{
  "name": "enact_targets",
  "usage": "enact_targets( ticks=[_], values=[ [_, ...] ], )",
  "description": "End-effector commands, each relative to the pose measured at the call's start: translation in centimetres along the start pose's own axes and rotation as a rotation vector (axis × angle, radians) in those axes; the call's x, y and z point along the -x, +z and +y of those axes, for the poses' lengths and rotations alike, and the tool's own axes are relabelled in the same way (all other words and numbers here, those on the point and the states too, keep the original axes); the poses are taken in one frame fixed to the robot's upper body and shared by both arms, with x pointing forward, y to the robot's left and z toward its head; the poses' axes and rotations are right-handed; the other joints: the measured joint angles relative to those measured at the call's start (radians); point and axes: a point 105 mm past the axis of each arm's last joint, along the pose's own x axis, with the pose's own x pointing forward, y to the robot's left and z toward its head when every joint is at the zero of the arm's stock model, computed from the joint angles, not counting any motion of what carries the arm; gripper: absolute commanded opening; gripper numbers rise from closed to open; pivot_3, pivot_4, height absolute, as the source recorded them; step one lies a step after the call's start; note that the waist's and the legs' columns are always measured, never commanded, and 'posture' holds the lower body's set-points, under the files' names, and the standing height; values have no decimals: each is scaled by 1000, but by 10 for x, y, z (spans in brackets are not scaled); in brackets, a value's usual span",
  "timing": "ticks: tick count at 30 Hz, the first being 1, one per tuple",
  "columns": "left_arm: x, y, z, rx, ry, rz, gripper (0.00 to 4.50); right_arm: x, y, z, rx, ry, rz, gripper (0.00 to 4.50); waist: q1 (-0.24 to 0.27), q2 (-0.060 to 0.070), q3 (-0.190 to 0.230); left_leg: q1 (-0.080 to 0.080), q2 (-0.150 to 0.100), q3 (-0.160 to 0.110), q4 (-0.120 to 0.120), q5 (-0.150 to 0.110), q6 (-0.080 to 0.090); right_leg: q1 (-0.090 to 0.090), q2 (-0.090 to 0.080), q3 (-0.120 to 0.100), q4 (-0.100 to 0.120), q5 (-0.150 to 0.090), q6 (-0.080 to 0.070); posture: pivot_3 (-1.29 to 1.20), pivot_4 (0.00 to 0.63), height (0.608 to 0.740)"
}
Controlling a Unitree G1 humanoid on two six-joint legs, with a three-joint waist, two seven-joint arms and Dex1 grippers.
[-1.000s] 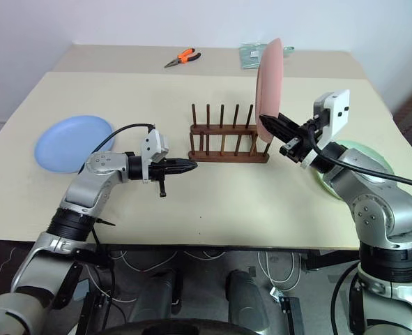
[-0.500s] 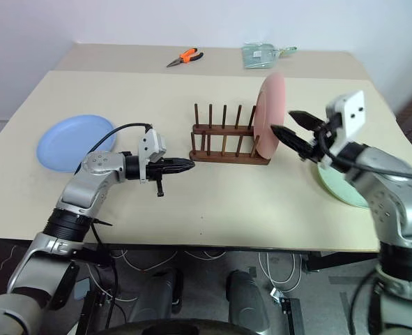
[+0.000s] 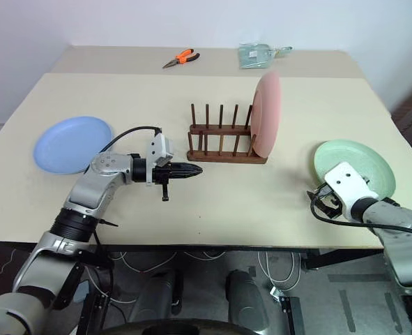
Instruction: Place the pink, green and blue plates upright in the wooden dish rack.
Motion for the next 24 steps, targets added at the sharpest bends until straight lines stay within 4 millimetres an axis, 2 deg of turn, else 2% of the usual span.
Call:
enact_targets(
  ticks=[1,3,6,7,12,15,18,20,21,23,24],
  values=[
    [-3,16,-3,-54,-35,-36,0,-3,0,-14,23,-79,-4,2636,1,0,0,0,0,0,0,0,0,0,0,0,0,0,0,0,150,726],
    [-3,16,-3,-53,-31,-37,0,-5,-4,-11,22,-72,10,1621,1,0,0,0,0,0,0,0,0,0,0,0,0,0,0,0,150,726],
    [-2,14,-3,-51,-20,-33,0,-4,6,-18,70,-119,-24,57,0,0,0,0,0,0,0,0,0,0,0,0,0,0,0,0,150,726],
    [-1,13,-3,-52,-16,-30,0,-2,12,-23,102,-145,-39,17,-1,0,0,0,0,0,0,0,0,0,0,0,0,0,0,0,150,726],
    [7,10,5,-52,36,-20,0,17,68,-42,251,-212,-209,17,-3,1,0,0,0,0,0,0,0,0,0,0,0,0,0,0,150,726],
    [16,10,15,-53,91,-19,0,40,120,-61,268,-292,-386,17,-4,1,0,0,0,0,0,0,0,0,0,0,1,0,0,0,150,726],
    [24,9,24,-58,142,-19,0,67,171,-76,161,-346,-613,17,-4,1,1,0,0,0,0,0,0,0,0,0,1,0,0,0,150,726],
    [29,7,30,-54,172,-18,0,93,219,-67,-23,-249,-888,17,-4,1,1,1,0,-1,-1,0,0,-1,1,0,1,0,0,0,150,726],
    [31,6,32,-51,180,-15,0,104,236,-60,-99,-173,-992,17,-4,0,1,0,1,-1,-1,0,0,0,1,0,1,1,1,0,150,726],
    [34,4,34,-50,190,-8,0,120,258,-39,-234,31,-1147,17,-2,0,1,0,1,-2,-1,0,0,0,1,-1,1,2,3,0,150,726],
    [35,3,34,-45,195,-8,0,127,266,-28,-354,165,-1225,17,0,-1,0,0,2,-2,-1,0,0,0,1,-2,2,2,4,0,150,726]
  ],
)
